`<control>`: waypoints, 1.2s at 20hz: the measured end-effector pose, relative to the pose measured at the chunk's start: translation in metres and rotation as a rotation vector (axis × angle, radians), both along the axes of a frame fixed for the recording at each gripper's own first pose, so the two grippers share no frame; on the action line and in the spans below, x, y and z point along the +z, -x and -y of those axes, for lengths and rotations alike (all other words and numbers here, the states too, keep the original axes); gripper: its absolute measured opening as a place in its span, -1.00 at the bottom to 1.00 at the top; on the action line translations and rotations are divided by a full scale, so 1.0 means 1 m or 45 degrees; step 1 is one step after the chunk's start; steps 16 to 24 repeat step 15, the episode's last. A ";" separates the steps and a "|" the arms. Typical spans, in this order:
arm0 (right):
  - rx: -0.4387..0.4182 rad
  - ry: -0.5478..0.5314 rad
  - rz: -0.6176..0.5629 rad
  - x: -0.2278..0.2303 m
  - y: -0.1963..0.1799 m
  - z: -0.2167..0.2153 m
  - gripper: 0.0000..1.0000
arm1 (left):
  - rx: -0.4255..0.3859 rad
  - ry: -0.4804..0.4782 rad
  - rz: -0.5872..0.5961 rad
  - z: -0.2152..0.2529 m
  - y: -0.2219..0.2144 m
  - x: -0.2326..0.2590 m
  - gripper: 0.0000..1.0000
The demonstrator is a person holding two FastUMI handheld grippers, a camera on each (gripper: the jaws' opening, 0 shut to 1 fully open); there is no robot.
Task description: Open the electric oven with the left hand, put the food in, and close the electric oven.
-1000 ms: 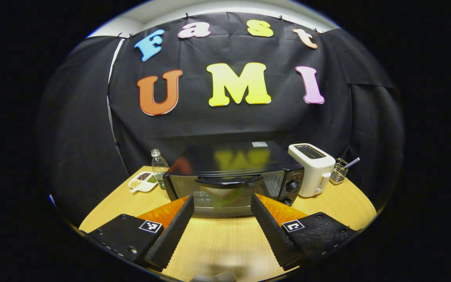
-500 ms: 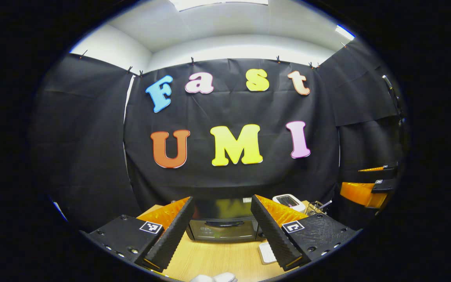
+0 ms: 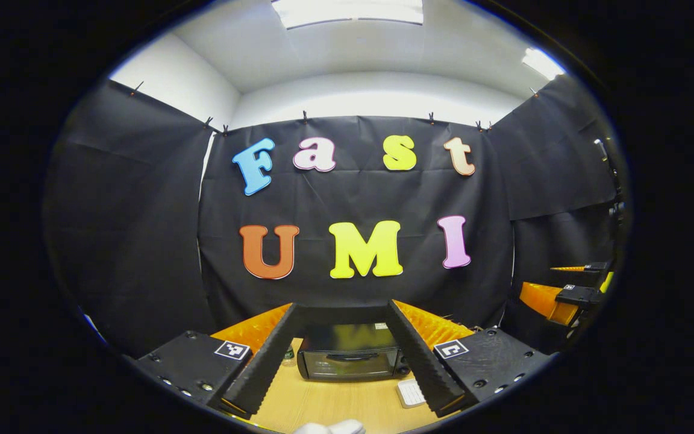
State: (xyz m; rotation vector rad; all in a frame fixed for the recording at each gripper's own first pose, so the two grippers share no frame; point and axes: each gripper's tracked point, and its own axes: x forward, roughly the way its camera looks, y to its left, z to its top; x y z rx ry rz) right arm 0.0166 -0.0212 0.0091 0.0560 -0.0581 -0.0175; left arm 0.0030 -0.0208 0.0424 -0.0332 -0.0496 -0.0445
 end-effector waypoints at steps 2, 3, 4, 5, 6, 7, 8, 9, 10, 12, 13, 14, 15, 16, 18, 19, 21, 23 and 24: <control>-0.015 -0.014 -0.003 0.002 0.005 -0.002 1.00 | -0.004 0.005 0.000 -0.007 0.001 0.000 0.90; -0.022 -0.018 0.002 0.004 0.008 -0.003 0.80 | -0.004 0.006 -0.002 -0.010 0.003 0.000 0.90; -0.029 -0.018 0.002 0.005 0.010 -0.004 1.00 | -0.008 0.005 0.003 -0.012 0.004 0.002 0.90; -0.035 -0.017 0.005 0.007 0.013 -0.004 0.80 | -0.013 0.000 0.001 -0.013 0.005 0.001 0.90; -0.040 -0.015 0.009 0.009 0.014 -0.006 1.00 | -0.018 -0.001 0.001 -0.013 0.006 0.001 0.90; -0.044 -0.016 0.012 0.010 0.015 -0.007 0.80 | -0.019 -0.003 0.002 -0.015 0.005 0.001 0.90; -0.049 -0.013 0.012 0.010 0.016 -0.008 0.80 | -0.020 -0.002 -0.003 -0.016 0.005 0.000 0.90; -0.048 -0.012 0.014 0.010 0.018 -0.010 0.80 | -0.021 0.003 -0.006 -0.018 0.007 0.000 0.90; -0.048 -0.013 0.013 0.010 0.019 -0.012 1.00 | -0.018 0.005 -0.005 -0.019 0.007 -0.001 0.90; -0.043 -0.018 0.013 0.010 0.021 -0.017 1.00 | -0.008 -0.002 -0.005 -0.026 0.007 0.000 0.90; -0.040 -0.020 0.010 0.010 0.022 -0.019 1.00 | -0.001 -0.002 -0.009 -0.028 0.009 0.000 0.90; -0.042 -0.017 0.008 0.009 0.024 -0.020 1.00 | 0.004 -0.003 -0.012 -0.031 0.010 -0.002 0.90; -0.041 -0.016 0.011 0.011 0.026 -0.022 1.00 | 0.012 -0.004 -0.012 -0.033 0.010 -0.001 0.90; -0.041 -0.016 0.011 0.011 0.026 -0.022 1.00 | 0.012 -0.004 -0.012 -0.033 0.010 -0.001 0.90; -0.041 -0.016 0.011 0.011 0.026 -0.022 1.00 | 0.012 -0.004 -0.012 -0.033 0.010 -0.001 0.90; -0.041 -0.016 0.011 0.011 0.026 -0.022 1.00 | 0.012 -0.004 -0.012 -0.033 0.010 -0.001 0.90; -0.041 -0.016 0.011 0.011 0.026 -0.022 1.00 | 0.012 -0.004 -0.012 -0.033 0.010 -0.001 0.90; -0.041 -0.016 0.011 0.011 0.026 -0.022 1.00 | 0.012 -0.004 -0.012 -0.033 0.010 -0.001 0.90; -0.041 -0.016 0.011 0.011 0.026 -0.022 1.00 | 0.012 -0.004 -0.012 -0.033 0.010 -0.001 0.90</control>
